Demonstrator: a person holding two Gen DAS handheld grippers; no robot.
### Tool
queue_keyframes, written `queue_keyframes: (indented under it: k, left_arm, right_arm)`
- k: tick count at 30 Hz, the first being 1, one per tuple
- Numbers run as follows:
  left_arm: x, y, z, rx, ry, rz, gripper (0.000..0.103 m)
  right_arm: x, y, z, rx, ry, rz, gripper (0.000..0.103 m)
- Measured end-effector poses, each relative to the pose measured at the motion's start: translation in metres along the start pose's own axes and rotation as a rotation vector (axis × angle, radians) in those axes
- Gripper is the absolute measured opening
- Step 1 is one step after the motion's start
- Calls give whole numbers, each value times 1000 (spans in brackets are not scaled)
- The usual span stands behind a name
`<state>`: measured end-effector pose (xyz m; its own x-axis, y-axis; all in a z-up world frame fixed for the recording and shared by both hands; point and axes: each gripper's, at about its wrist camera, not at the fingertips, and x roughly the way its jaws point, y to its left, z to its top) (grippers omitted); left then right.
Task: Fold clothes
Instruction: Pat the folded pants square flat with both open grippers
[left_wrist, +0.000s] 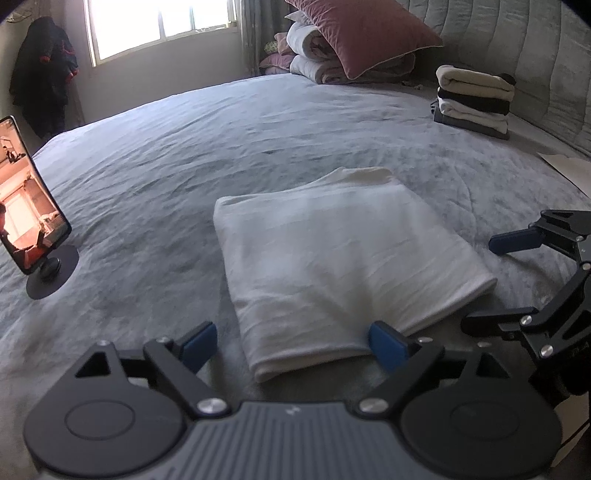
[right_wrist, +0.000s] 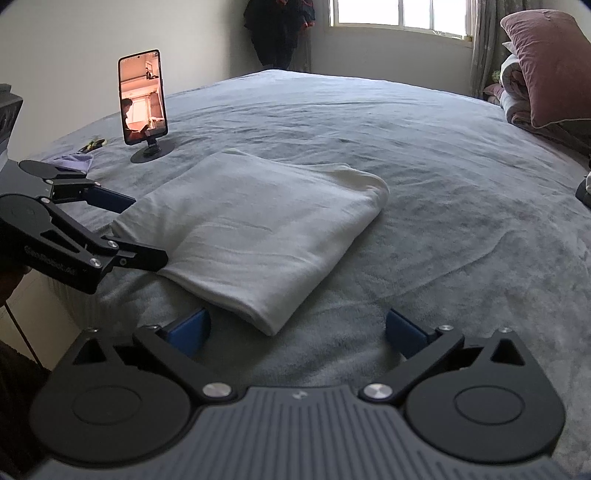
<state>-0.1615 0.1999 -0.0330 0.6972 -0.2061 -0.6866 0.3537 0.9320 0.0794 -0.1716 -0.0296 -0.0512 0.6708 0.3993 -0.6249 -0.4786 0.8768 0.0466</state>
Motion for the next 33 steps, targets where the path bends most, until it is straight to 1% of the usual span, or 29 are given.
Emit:
queue_keyframes:
  k: [6, 10, 14, 19, 23, 27, 30, 33]
  left_arm:
    - [0, 0, -1, 7, 12, 0, 93]
    - [1, -1, 0, 19, 38, -1, 95]
    - [1, -2, 2, 55, 67, -1, 98]
    - [-3, 1, 2, 61, 92, -20, 99]
    - [-9, 5, 0, 71, 87, -54, 99]
    - [-17, 16, 2, 23, 57, -118, 99]
    - [-23, 28, 7, -54, 12, -168, 100]
    - [-23, 39, 13, -146, -27, -201, 102]
  right_arm:
    - [0, -1, 0, -3, 1, 1, 103]
    - [0, -1, 0, -8, 10, 4, 103]
    - [1, -1, 2, -16, 35, 7, 103]
    - [1, -2, 5, -25, 66, 17, 103]
    - [1, -4, 9, -33, 101, 33, 103]
    - [1, -7, 13, -42, 138, 59, 103]
    - [1, -9, 17, -43, 162, 78, 103]
    - [1, -13, 20, -36, 181, 101, 103]
